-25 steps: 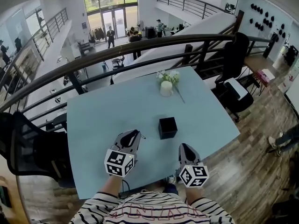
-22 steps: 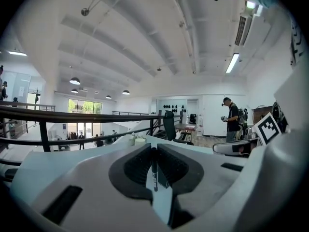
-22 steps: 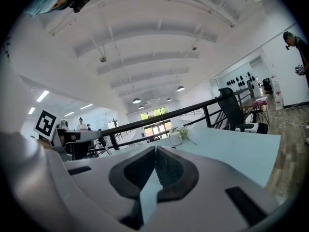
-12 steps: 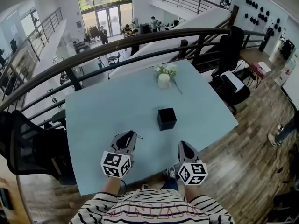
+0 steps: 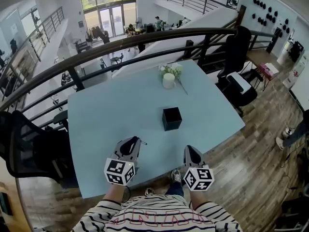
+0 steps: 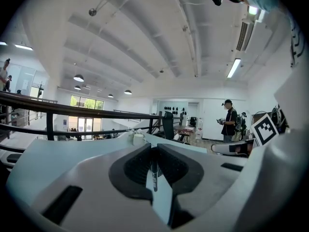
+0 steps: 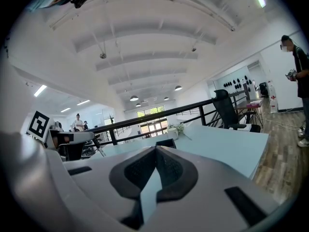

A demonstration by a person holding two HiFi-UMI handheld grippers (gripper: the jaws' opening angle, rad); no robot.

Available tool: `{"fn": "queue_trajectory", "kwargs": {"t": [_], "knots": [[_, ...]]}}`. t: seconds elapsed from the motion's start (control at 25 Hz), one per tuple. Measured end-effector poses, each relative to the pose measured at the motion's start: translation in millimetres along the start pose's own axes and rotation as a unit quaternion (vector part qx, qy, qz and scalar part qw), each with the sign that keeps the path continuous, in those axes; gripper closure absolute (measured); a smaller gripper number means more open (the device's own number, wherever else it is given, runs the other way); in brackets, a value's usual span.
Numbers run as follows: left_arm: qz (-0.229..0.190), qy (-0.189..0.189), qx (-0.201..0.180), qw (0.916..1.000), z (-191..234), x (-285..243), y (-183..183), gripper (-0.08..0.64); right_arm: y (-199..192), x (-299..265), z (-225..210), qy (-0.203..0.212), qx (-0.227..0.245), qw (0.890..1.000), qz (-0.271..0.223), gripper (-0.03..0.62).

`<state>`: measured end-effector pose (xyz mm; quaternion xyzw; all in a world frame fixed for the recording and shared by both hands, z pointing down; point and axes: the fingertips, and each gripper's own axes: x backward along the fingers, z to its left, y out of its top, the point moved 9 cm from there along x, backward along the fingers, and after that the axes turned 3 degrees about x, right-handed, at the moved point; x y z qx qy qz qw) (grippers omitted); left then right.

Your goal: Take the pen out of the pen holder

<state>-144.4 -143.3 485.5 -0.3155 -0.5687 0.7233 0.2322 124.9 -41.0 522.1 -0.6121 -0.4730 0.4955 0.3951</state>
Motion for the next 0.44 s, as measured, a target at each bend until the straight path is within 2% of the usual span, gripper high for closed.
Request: {"fn": "queue_trajectory", "kwargs": {"t": [0.44], "knots": [[0.005, 0.007, 0.006, 0.9999, -5.8, 13.2, -11.2, 0.504, -6.6, 11.6, 1.1, 0.001, 0.001, 1.0, 0.001, 0.566]]}}
